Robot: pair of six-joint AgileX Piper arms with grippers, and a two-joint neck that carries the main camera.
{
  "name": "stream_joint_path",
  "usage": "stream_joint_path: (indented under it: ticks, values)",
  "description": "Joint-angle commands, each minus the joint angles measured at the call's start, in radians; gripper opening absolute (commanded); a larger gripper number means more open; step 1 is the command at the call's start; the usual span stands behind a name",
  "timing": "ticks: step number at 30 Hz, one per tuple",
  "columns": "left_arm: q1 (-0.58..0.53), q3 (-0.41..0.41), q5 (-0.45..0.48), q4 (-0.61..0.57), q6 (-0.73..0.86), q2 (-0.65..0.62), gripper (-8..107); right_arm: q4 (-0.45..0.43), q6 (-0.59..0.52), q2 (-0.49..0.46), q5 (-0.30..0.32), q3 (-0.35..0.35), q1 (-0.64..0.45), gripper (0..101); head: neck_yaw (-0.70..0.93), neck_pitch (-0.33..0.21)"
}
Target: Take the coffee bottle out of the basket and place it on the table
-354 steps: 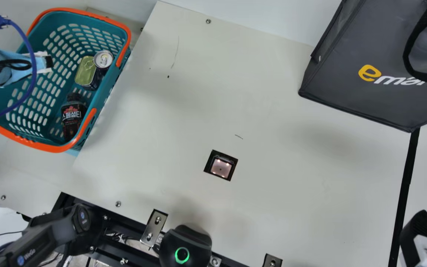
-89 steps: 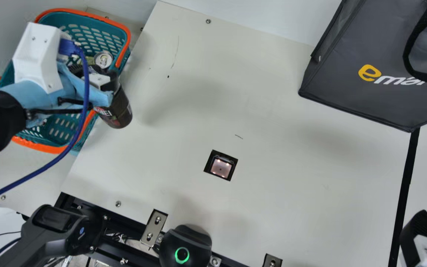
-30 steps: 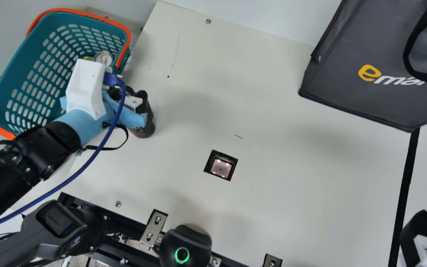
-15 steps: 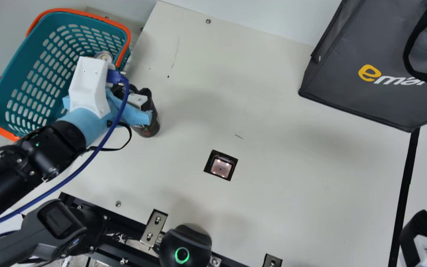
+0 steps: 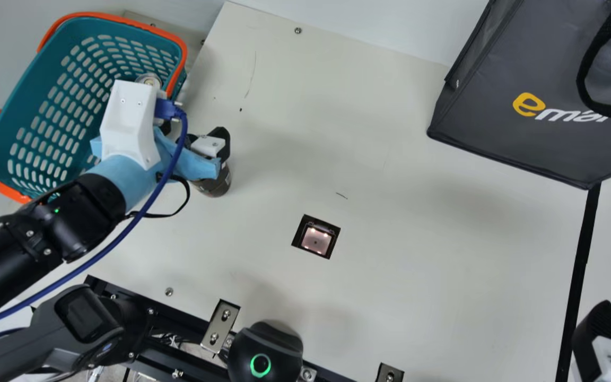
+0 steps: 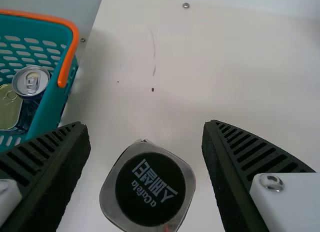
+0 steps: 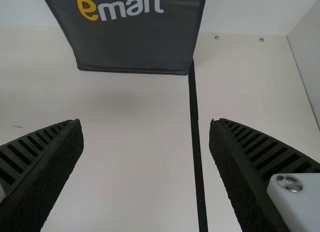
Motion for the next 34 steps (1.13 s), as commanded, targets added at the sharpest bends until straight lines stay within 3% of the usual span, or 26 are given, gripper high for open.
stream_joint_path:
  ticks: [1,34]
  values:
    - [-0.004,-0.002,0.007,0.001,0.0,-0.003,90,0.0,0.0,0.0,0.0,0.0,0.0,91,0.002,-0.026]
    - [-0.013,-0.004,0.022,-0.003,0.015,-0.024,90,0.0,0.0,0.0,0.0,0.0,0.0,91,0.002,-0.026]
